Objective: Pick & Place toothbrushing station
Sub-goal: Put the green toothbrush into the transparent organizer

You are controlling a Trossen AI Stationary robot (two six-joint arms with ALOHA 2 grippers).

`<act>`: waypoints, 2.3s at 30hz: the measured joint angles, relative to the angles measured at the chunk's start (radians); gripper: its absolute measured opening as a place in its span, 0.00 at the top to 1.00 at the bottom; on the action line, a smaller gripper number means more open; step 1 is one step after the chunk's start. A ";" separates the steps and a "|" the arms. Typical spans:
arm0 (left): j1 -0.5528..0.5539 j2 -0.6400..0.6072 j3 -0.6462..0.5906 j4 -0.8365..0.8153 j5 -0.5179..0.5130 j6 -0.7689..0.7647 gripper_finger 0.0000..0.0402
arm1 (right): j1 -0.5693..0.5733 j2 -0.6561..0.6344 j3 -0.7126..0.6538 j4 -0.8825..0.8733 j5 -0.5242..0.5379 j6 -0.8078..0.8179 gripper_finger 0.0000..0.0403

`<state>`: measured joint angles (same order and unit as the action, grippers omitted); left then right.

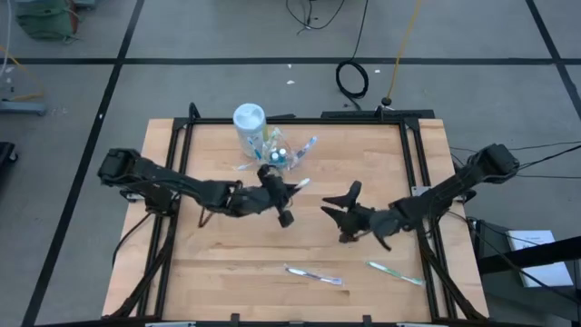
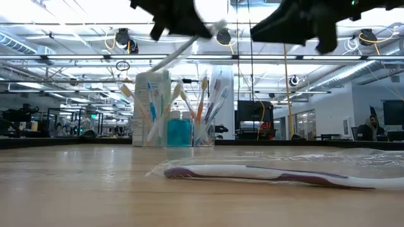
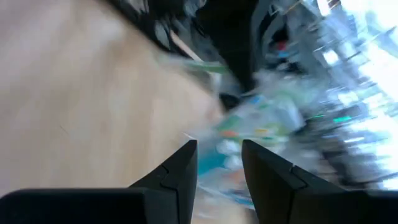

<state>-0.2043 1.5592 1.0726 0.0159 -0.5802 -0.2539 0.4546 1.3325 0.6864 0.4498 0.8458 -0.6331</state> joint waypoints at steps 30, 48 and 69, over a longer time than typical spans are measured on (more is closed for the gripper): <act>0.033 0.210 -0.181 1.022 0.366 0.304 0.95 | -0.271 0.187 -0.129 0.661 -0.696 0.674 0.65; 0.032 0.208 -0.181 0.977 0.338 0.330 0.83 | -0.272 0.187 -0.129 0.657 -0.692 0.698 0.99; 0.024 -0.162 -0.181 0.256 0.126 0.354 0.83 | -0.274 -0.088 -0.129 0.240 -0.374 0.593 1.00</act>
<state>-0.1799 1.3970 0.8913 0.2718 -0.4540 0.0998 0.1809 1.2443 0.5575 0.6900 0.4721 -0.0405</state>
